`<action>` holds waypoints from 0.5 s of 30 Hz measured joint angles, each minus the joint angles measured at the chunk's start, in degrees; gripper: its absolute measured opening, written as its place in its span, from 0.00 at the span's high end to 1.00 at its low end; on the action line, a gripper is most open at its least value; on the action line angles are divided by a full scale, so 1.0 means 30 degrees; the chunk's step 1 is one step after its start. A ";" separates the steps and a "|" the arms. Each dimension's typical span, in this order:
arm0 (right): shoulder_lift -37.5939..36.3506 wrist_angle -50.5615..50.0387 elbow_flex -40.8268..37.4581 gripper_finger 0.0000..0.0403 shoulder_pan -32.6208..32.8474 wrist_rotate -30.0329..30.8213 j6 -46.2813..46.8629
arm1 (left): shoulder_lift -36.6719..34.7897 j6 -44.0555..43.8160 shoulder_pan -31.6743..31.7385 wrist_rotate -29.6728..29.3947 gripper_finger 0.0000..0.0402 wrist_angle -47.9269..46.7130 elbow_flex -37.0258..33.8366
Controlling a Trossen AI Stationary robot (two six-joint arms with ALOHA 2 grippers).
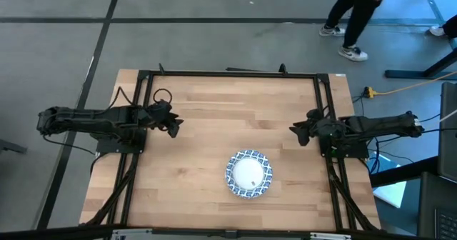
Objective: Nest bowls inside each other
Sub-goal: Return to Home Position
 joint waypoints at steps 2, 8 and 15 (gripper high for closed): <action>-0.0003 0.1058 -0.0458 0.55 0.0000 -0.0036 0.0013 | 0.0016 0.0093 -0.0002 -0.0055 0.56 -0.0032 -0.0007; -0.0022 0.2281 -0.1085 0.55 0.0000 -0.0384 -0.0738 | 0.0016 0.0157 0.0005 -0.0119 0.56 -0.0091 -0.0007; -0.0015 0.2226 -0.1107 0.55 0.0000 -0.0388 -0.1671 | 0.0016 0.0167 0.0005 -0.0300 0.56 -0.0127 -0.0007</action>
